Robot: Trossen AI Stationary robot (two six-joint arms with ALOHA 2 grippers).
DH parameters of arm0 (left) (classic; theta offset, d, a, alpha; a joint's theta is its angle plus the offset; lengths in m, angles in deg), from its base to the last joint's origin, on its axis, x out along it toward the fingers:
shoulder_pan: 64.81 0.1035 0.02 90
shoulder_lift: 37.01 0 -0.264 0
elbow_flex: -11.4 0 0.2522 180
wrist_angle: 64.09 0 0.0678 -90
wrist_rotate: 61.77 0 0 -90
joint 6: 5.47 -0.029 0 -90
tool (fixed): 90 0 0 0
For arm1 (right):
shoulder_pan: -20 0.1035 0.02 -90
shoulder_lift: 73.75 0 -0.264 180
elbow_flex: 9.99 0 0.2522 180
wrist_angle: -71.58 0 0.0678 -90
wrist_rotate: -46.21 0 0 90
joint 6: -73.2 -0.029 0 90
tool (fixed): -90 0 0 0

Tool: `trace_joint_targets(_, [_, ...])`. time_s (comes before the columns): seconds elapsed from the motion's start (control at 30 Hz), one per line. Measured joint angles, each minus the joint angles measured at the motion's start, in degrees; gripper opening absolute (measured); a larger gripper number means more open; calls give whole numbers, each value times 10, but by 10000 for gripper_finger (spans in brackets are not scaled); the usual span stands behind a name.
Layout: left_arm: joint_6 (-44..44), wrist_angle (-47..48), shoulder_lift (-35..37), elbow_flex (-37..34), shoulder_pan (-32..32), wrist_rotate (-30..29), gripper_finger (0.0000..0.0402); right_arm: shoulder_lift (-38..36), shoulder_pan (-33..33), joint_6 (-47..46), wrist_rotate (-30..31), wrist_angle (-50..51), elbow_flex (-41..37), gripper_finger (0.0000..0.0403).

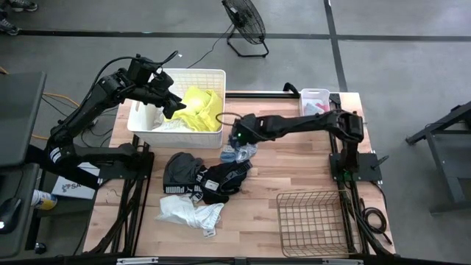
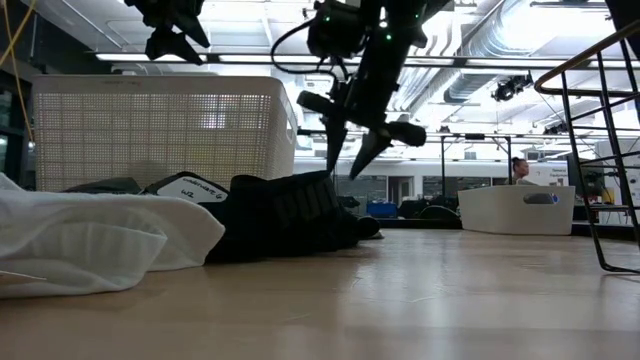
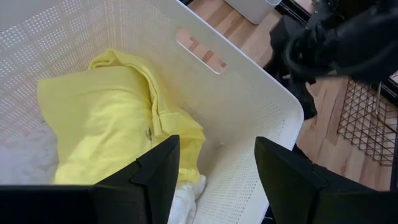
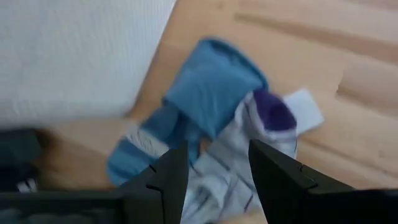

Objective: Pick & Place Cloths
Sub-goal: Put the purple sock into the small white bin

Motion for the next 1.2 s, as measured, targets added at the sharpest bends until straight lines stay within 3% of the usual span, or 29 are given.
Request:
trace_joint_targets(0.57, [-2,-3,0,0,0,0,202,42,58,99,-13,10,-16,159])
trace_joint_targets(0.87, [-2,-3,0,0,0,0,202,48,55,74,28,11,-16,159])
trace_joint_targets(1.2, [-2,-2,0,0,0,0,202,70,50,65,-18,9,-16,159])
